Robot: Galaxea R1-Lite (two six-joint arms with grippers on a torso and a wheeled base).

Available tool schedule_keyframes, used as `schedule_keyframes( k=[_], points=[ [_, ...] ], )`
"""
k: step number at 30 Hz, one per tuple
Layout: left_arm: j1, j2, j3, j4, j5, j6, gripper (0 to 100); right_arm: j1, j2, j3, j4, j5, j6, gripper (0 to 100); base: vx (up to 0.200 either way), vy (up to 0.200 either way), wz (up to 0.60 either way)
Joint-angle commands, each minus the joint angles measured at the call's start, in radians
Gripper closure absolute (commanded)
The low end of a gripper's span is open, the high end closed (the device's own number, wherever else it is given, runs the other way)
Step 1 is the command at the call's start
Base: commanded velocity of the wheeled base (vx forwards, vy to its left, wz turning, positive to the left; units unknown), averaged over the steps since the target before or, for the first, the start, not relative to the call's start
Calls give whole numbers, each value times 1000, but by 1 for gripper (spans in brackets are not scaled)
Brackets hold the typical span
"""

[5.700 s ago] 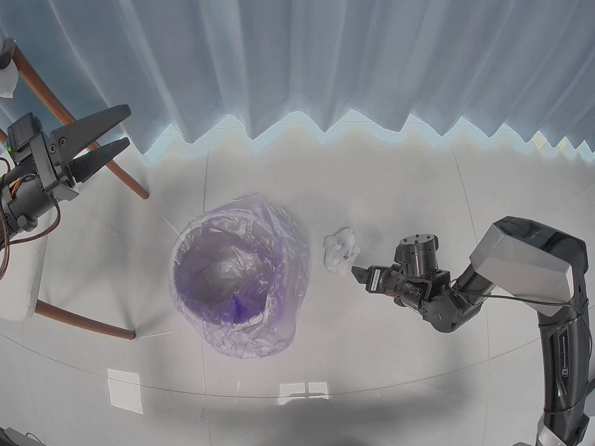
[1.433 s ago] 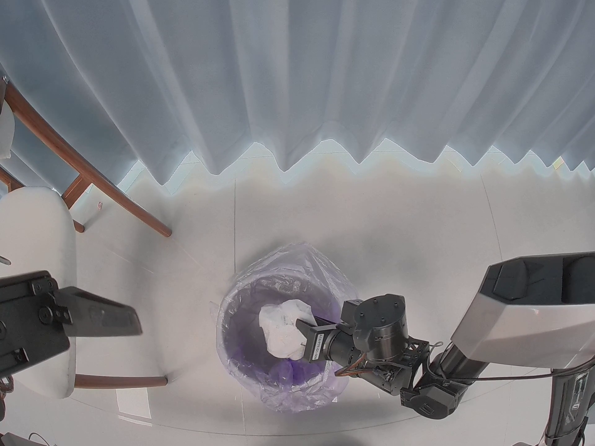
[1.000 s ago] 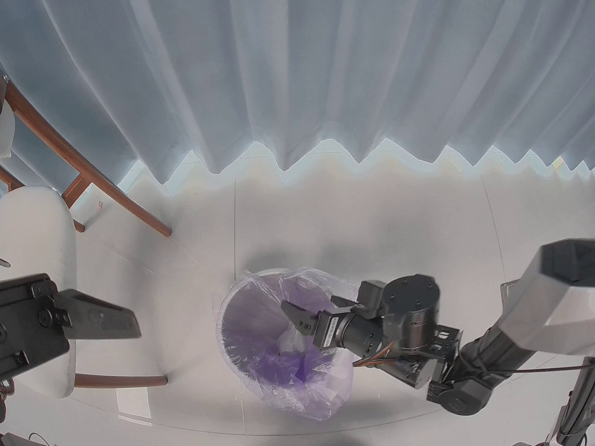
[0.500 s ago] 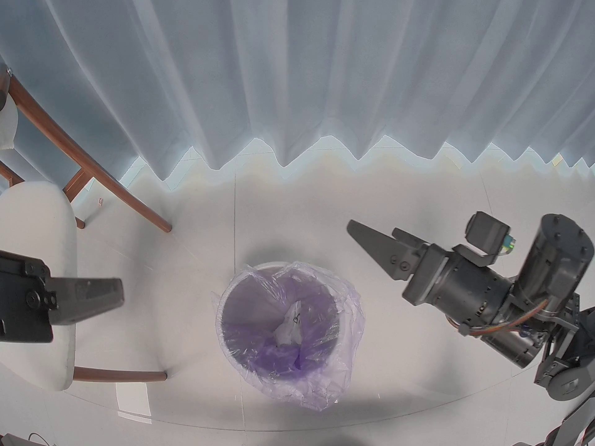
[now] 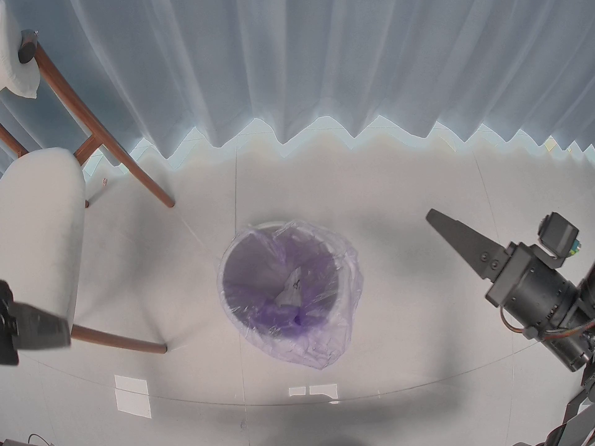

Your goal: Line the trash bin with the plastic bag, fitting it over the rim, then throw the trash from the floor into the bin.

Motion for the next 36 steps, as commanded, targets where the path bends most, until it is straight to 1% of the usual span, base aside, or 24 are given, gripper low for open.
schedule_keyframes(
  k=[1, 3, 6, 8, 10, 11, 12, 13, 15, 18, 19, 21, 23, 24, 25, 26, 27, 29, 30, 31, 32, 33, 34, 36],
  points=[
    [44, -160, 10, 127, -73, 3, 0, -10, -104, 55, 2, 2, 2, 0, -200, 200, 0],
    [61, -180, 4, 150, -91, 3, 0, -10, -124, 65, 5, 2, 1, 0, -200, 200, 0],
    [95, -180, 3, 150, -87, 8, 0, -28, -128, 71, 19, -3, -10, 0, -200, 200, 0],
    [156, -171, 3, 139, -87, 20, 0, -101, -125, 70, 54, -3, -27, 0, 0, 0, 0],
    [273, -131, 3, 139, -88, 78, 0, -194, -130, 70, 100, -3, -65, 0, 0, 0, 0],
    [300, -119, 3, 139, -88, 95, 0, -213, -130, 70, 106, -3, -76, 0, 0, 0, 0],
    [394, -82, 1, 137, -90, 173, 0, -275, -135, 70, 115, -3, -118, 0, 0, 0, 0],
    [447, -67, 1, 139, -91, 226, 0, -312, -142, 74, 115, -3, -141, 0, 0, 0, 0],
    [532, -48, 1, 139, -93, 333, 0, -374, -170, 85, 120, -3, -188, 0, 0, 0, 0],
    [650, -42, 1, 145, -88, 505, 0, -472, -260, 127, 123, -3, -303, 0, 0, 0, 0],
    [671, -45, 1, 148, -88, 526, 0, -486, -274, 133, 123, -1, -326, 0, 0, 0, 0],
    [753, -55, 10, 150, -88, 580, 0, -533, -328, 168, 115, -1, -397, 0, 0, 0, 0],
    [831, -78, 35, 150, -88, 621, 0, -565, -403, 213, 122, -1, -441, 0, 0, 0, 0],
    [836, -81, 36, 150, -88, 623, 0, -567, -408, 216, 122, -1, -443, 0, 0, 0, 0],
    [877, -119, 73, 150, -87, 644, 0, -576, -466, 248, 125, 0, -463, 0, 0, 0, 0],
    [877, -119, 73, 150, -87, 644, 0, -576, -466, 248, 125, 0, -463, 0, 0, 0, 0],
    [909, -176, 112, 150, -91, 658, 0, -593, -521, 286, 126, -3, -473, 0, 0, 0, 0],
    [908, -236, 150, 148, -96, 672, 0, -650, -564, 323, 125, -3, -490, 0, 0, 0, 0],
    [908, -240, 153, 148, -96, 673, 0, -654, -569, 326, 125, -3, -492, 0, 0, 0, 0],
    [902, -298, 181, 150, -117, 677, 0, -713, -607, 361, 125, 2, -509, 0, 0, 0, 0],
    [902, -298, 181, 150, -117, 677, 0, -713, -607, 361, 125, 2, -509, 0, 0, 0, 0],
    [897, -338, 207, 151, -194, 673, 0, -762, -664, 375, 152, 5, -512, 0, 0, 0, 0],
    [897, -351, 219, 153, -237, 666, 0, -783, -702, 374, 183, 5, -513, 0, 0, 0, 0],
    [895, -360, 236, 154, -281, 663, 0, -803, -757, 374, 221, 6, -513, 0, 0, 0, 0]
  ],
)
